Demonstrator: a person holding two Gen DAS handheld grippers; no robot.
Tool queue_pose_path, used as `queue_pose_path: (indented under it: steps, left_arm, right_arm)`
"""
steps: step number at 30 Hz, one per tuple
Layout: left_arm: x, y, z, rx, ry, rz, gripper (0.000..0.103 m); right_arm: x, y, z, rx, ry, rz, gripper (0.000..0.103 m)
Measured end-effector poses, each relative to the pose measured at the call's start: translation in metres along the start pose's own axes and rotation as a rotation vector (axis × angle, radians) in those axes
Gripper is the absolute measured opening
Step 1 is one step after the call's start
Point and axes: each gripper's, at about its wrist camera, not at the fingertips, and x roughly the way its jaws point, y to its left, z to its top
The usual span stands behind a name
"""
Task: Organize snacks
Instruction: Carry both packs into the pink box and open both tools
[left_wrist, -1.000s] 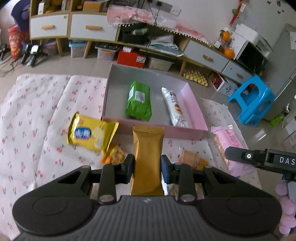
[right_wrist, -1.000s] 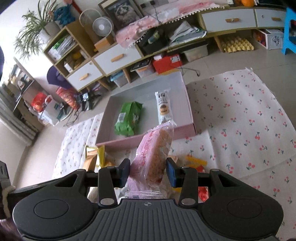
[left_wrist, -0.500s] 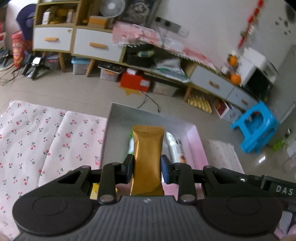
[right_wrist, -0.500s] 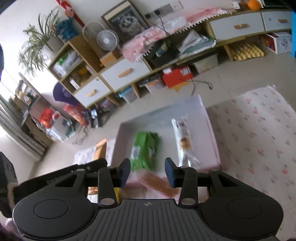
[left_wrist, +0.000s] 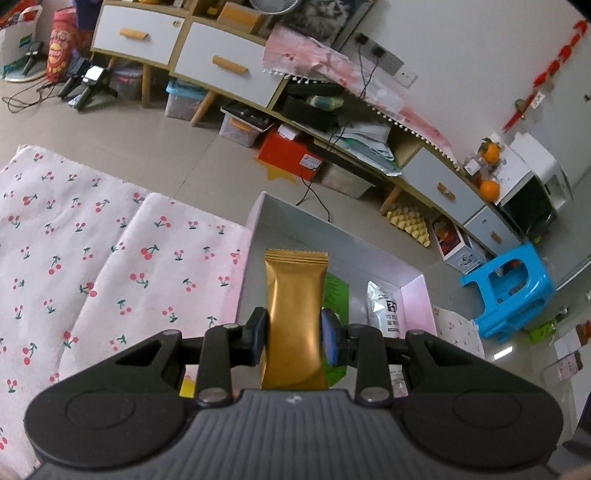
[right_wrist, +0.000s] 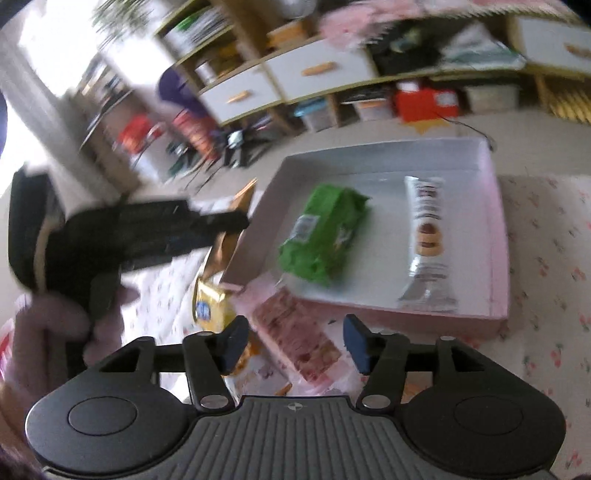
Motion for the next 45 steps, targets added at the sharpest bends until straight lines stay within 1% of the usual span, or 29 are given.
queue_pose_path:
  steps: [3,7,11,13,14,15,16,18,20,22,24,27,31,35,40,42,43,44,45]
  left_arm:
    - [0.001,0.003,-0.001,-0.001,0.011,0.007,0.028]
    - [0.005,0.004,-0.001,0.010,0.008,0.019,0.028]
    - [0.009,0.006,0.000,-0.002,-0.011,-0.006,0.028]
    - [0.010,0.005,-0.001,-0.001,-0.037,-0.024,0.029]
    - [0.011,0.004,-0.002,-0.002,-0.052,-0.037,0.029]
    - [0.012,0.004,-0.002,-0.004,-0.065,-0.047,0.030]
    - [0.012,0.003,-0.003,-0.007,-0.081,-0.044,0.036]
    - [0.012,0.001,-0.005,0.000,-0.103,-0.027,0.040]
    - [0.012,-0.003,-0.004,0.022,-0.097,-0.023,0.041]
    - [0.009,-0.006,-0.003,0.045,-0.104,-0.005,0.049]
    - [0.006,-0.008,-0.002,0.064,-0.117,0.011,0.055]
    - [0.002,-0.007,-0.001,0.070,-0.111,0.026,0.055]
    - [0.003,-0.002,-0.002,0.066,-0.095,0.037,0.057]
    - [0.004,0.002,-0.002,0.059,-0.080,0.043,0.057]
    - [0.005,0.006,-0.002,0.057,-0.065,0.046,0.057]
    - [0.004,0.007,-0.003,0.056,-0.061,0.050,0.058]
    - [0.003,0.007,-0.003,0.056,-0.059,0.051,0.059]
    - [0.002,0.007,-0.003,0.057,-0.057,0.052,0.059]
    - [0.002,0.007,-0.004,0.061,-0.056,0.055,0.060]
  right_arm:
    - [0.007,0.018,-0.006,-0.135,-0.012,-0.045,0.069]
    - [0.020,0.040,-0.017,-0.293,-0.015,-0.086,0.069]
    - [0.034,0.049,-0.021,-0.371,-0.031,-0.119,0.067]
    - [0.039,0.052,-0.022,-0.393,-0.043,-0.140,0.056]
    - [0.041,0.053,-0.022,-0.405,-0.044,-0.143,0.041]
    - [0.042,0.055,-0.023,-0.423,-0.044,-0.153,0.040]
    - [0.045,0.055,-0.022,-0.431,-0.045,-0.160,0.040]
    - [0.046,0.055,-0.022,-0.438,-0.044,-0.152,0.039]
    - [0.043,0.054,-0.020,-0.429,-0.036,-0.136,0.039]
    - [0.037,0.052,-0.016,-0.404,-0.041,-0.121,0.039]
    - [0.031,0.050,-0.010,-0.368,-0.057,-0.112,0.039]
    - [0.020,0.046,0.001,-0.319,-0.102,-0.110,0.039]
    - [0.015,0.039,0.016,-0.268,-0.160,-0.161,0.039]
    - [0.021,0.025,0.033,-0.193,-0.193,-0.233,0.039]
    - [0.030,0.002,0.052,-0.052,-0.215,-0.246,0.039]
    - [0.031,-0.002,0.055,-0.019,-0.214,-0.263,0.043]
    - [0.031,-0.002,0.055,-0.013,-0.210,-0.276,0.047]
    - [0.029,-0.001,0.054,-0.012,-0.209,-0.281,0.057]
    - [0.027,0.001,0.052,-0.017,-0.212,-0.281,0.065]
